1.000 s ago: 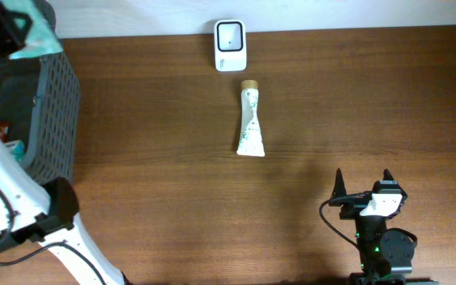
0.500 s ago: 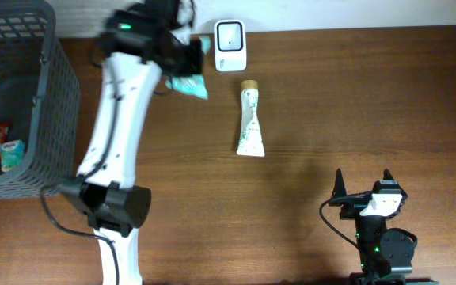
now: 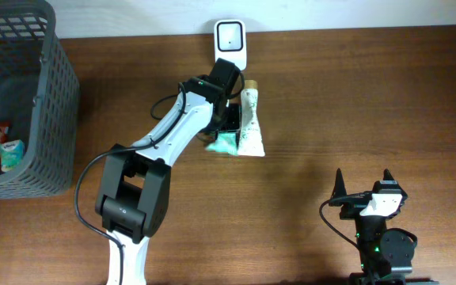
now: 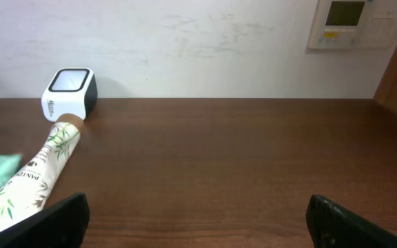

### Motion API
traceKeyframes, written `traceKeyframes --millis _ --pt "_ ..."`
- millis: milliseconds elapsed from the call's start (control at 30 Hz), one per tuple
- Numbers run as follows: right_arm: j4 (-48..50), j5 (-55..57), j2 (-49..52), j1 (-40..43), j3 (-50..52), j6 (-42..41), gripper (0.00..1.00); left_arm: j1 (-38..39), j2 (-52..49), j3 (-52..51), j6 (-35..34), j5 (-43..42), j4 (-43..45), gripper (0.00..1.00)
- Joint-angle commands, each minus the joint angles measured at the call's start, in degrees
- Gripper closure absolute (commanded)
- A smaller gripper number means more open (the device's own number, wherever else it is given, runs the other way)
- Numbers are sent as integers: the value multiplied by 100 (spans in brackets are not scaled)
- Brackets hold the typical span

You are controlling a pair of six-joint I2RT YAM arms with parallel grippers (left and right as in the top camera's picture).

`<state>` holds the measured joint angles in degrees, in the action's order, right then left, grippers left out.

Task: Scan the item barcode
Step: 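Carry the green packet to the scanner and set it beside the tube, then reach into the basket and grasp the green tissue pack with the left gripper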

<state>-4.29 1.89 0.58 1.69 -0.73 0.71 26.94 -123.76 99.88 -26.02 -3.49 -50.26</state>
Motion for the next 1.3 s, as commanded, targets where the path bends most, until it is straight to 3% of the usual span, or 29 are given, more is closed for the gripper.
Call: traceKeyframes --millis 0,167,233,333,567,767,1067,1267 --pt "-28 -11 -37 22 42 35 1 -39 216 549 282 31 -109 51" --pt "-28 -11 -39 22 42 35 1 -570 763 2756 734 76 -791 18" --pt "-28 -11 -39 22 42 35 1 -901 990 3416 968 595 -1084 18" --pt "-28 -11 -37 22 42 35 1 -1591 1425 3919 968 1552 -1419 0" --pt "-28 -11 -39 22 42 35 1 -3331 1895 3923 964 1552 -1875 1" --pt "-28 -11 -39 22 42 35 1 -4310 1878 3923 960 1550 -2308 1" --pt "-28 -11 -37 22 42 35 1 -5042 1867 2865 741 1534 -2199 1" --pt "-28 -11 -37 22 42 35 1 -5211 1867 2004 743 1661 -1539 1"
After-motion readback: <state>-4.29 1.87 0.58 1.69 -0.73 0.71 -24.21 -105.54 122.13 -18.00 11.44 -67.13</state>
